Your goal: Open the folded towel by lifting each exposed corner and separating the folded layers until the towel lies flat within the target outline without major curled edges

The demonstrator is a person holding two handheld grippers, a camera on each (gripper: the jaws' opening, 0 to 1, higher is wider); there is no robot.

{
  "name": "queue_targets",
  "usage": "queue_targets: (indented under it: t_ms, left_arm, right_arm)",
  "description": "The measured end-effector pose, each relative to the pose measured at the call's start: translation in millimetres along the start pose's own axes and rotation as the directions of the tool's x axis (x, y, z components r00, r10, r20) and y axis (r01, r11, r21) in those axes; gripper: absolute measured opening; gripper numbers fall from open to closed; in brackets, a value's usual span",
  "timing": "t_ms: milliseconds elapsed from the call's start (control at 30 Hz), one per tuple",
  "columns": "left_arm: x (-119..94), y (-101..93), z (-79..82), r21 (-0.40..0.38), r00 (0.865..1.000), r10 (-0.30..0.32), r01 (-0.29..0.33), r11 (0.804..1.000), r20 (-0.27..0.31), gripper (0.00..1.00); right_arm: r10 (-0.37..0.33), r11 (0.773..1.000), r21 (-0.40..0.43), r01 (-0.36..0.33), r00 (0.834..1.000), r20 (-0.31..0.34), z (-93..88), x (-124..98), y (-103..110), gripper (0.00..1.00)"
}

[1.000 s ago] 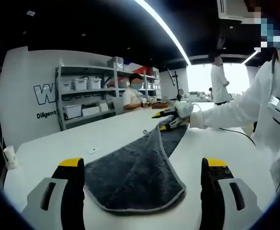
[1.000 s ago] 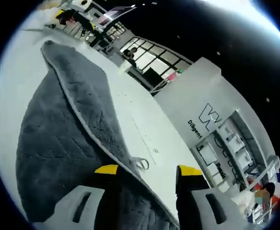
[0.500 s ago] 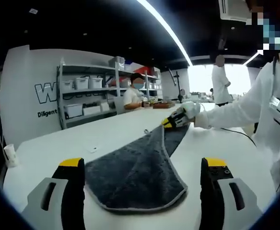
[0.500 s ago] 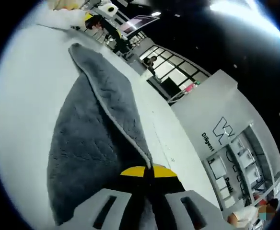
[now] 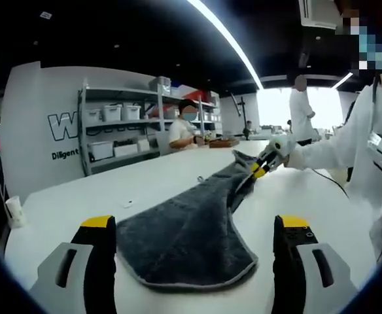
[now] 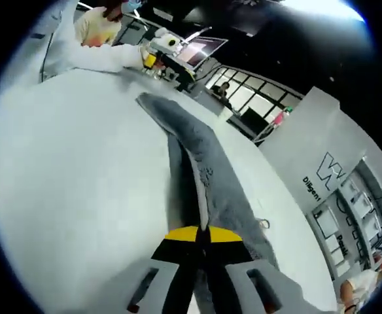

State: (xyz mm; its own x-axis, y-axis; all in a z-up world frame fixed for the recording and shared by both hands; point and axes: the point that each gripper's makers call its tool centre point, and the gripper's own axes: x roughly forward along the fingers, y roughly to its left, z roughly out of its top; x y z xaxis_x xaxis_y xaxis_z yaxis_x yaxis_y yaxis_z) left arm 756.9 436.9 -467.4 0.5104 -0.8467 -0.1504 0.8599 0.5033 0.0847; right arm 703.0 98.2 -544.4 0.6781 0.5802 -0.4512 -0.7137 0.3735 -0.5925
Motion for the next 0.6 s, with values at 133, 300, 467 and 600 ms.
queue_targets:
  t_ms: [133, 300, 467, 600]
  left_arm:
    - [0.9, 1.0, -0.7, -0.001, 1.0, -0.001, 0.001, 1.0, -0.002, 0.98]
    - [0.7, 0.7, -1.9, -0.003, 1.0, -0.001, 0.001, 1.0, -0.006, 0.98]
    - [0.2, 1.9, -3.1, -0.006, 1.0, -0.001, 0.001, 1.0, -0.009, 0.98]
    - [0.3, 0.6, -3.9, -0.008, 1.0, -0.003, 0.003, 1.0, -0.01, 0.98]
  right_arm:
    - [0.007, 1.0, 0.02, -0.006, 1.0, -0.011, 4.7, -11.3, 16.6, 0.0]
    - [0.009, 0.999, 0.048, -0.007, 0.999, -0.034, 9.4, -25.7, 35.9, 0.0]
    - [0.014, 0.999, 0.053, -0.012, 0.998, -0.055, 14.4, -34.3, 54.7, 0.01]
    - [0.003, 0.997, 0.078, 0.002, 0.997, -0.073, 20.0, -43.7, 67.2, 0.0]
